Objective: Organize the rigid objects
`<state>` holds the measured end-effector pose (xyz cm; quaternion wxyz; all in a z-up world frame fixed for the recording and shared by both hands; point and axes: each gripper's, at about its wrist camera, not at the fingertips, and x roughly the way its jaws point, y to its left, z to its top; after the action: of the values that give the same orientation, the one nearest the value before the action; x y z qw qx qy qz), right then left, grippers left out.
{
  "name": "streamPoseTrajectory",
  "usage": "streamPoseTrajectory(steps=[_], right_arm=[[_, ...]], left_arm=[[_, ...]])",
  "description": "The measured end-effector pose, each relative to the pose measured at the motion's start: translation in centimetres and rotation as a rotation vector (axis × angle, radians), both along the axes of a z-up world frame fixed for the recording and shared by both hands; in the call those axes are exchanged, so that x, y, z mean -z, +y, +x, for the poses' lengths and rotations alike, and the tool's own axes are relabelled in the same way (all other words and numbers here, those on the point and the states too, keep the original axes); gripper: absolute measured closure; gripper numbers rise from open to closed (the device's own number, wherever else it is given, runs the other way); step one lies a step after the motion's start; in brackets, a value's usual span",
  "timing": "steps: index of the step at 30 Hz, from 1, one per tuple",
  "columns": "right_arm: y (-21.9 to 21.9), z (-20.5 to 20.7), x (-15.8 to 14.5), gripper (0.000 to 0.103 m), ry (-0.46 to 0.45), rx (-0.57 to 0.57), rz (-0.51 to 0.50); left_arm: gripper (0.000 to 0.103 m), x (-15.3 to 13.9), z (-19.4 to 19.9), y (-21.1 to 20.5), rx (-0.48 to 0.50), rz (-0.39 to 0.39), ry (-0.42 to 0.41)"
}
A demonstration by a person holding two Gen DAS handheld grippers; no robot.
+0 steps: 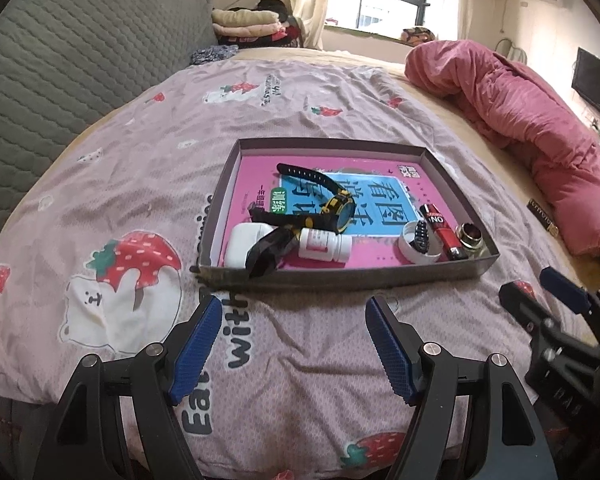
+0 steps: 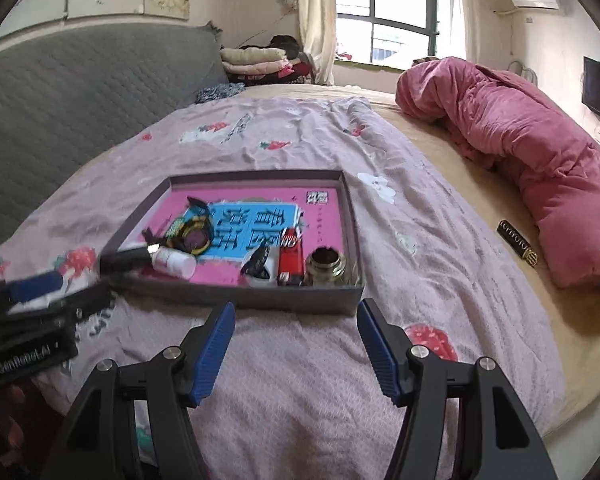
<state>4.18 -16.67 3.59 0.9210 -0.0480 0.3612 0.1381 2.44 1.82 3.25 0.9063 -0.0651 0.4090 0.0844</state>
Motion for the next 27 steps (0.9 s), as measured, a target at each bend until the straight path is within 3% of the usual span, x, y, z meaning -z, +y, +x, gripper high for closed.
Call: streamPoseTrajectory(steps=[4, 10, 27], right_arm=[[0.4, -0.6, 0.2, 0.04, -0.018, -0.022, -0.009], [0.2, -0.7, 0.8, 0.04, -0.001, -0.018, -0.001], [-0.4, 0.5, 3.3, 0.04, 0.102, 0.004, 0.031]], left_arm=[[0.028, 0.1, -0.3, 0.1, -0.012, -0.031, 0.012], [0.028, 0.9, -0.8, -0.2, -0.001, -0.009, 0.004], [0.028, 2.6, -0.3, -0.2, -0.012, 0.006, 0.04]])
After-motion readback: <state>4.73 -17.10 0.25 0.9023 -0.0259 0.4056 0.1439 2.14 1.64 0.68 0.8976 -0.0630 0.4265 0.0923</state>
